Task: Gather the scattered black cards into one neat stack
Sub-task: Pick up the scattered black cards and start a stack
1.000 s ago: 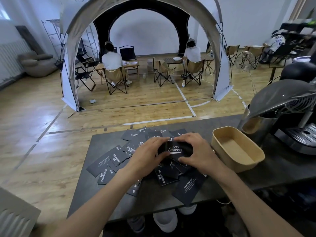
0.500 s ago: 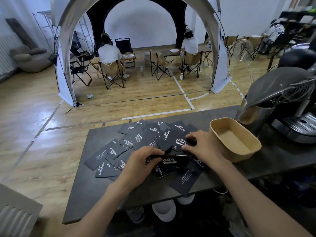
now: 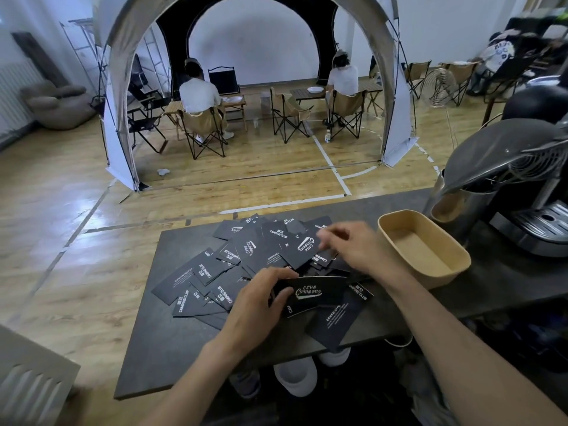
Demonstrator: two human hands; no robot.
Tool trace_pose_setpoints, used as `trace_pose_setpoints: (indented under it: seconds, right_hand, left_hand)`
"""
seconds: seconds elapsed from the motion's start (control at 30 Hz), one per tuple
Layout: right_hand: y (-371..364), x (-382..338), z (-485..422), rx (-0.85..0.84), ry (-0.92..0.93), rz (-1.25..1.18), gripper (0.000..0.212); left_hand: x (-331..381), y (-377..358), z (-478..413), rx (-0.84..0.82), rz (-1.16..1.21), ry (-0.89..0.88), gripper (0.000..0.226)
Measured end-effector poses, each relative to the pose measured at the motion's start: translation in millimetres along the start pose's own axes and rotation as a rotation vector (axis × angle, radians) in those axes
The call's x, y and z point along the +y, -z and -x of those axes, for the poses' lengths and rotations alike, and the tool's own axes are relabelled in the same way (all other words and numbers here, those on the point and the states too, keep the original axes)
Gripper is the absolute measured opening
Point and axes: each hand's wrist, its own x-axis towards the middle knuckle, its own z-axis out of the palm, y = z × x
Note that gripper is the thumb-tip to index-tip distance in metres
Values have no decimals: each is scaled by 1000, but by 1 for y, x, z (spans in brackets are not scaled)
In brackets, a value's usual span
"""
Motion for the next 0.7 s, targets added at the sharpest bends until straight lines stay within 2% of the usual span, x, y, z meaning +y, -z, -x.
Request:
trace_pose_setpoints:
  seconds: [0.03,0.07,0.1,0.17,0.23,0.37,0.53,0.63,0.7]
  right_hand:
    - [-4,-2,-10,110,3,202,42]
    - [-11,-1,-18,138,-6,406,62]
    - [-20,2,-23,97,-25,565,80]
    - [-35,10,-26,-11,-41,715,99]
    - [-39,15,-23,-53,-33,716,105]
    - [-25,16,-24,57,-8,473,96]
    - [-11,9,-25,240,-10,-156,58]
    - [9,1,-22,188,-84,-462,46]
    - [20,-8,-15,161,-62,-714,40]
  left_hand:
    - [-1,0,1,6,2,-27,29]
    - [-1,0,1,18,2,-49,29]
    - [-1,2,1,33,-2,-57,31]
    - [-1,6,0,61,-16,-55,38]
    - [-6,10,-2,78,-47,-63,35]
    - [-10,14,1,65,-64,-48,28]
    - [-9,12,4,70,-14,-29,31]
    - [-8,12,3,72,3,-27,31]
    - [-9,15,4,62,18,-29,31]
